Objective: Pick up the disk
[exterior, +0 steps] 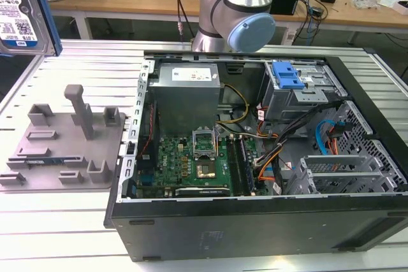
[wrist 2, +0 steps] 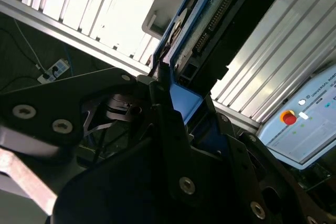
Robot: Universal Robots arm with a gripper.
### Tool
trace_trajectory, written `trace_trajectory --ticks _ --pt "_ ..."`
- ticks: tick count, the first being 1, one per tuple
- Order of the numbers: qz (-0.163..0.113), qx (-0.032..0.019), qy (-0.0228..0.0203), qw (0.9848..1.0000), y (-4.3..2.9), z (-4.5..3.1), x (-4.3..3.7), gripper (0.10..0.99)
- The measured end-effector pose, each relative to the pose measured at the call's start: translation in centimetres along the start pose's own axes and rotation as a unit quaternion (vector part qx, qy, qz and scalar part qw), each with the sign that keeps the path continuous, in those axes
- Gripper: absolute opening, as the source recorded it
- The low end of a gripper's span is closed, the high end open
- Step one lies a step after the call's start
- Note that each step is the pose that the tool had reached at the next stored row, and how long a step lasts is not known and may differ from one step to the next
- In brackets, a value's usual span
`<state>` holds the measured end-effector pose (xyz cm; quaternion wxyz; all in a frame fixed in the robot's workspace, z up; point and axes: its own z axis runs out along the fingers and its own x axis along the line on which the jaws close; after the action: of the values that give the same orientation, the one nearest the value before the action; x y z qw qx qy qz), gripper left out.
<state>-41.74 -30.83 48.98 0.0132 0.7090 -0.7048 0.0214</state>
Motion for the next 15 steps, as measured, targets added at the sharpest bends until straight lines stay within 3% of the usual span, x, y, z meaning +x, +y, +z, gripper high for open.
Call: trace_trajectory --ticks 15 --pt "0.0 0.0 0.0 1.0 -0.01 -0.31 0.02 0.369"
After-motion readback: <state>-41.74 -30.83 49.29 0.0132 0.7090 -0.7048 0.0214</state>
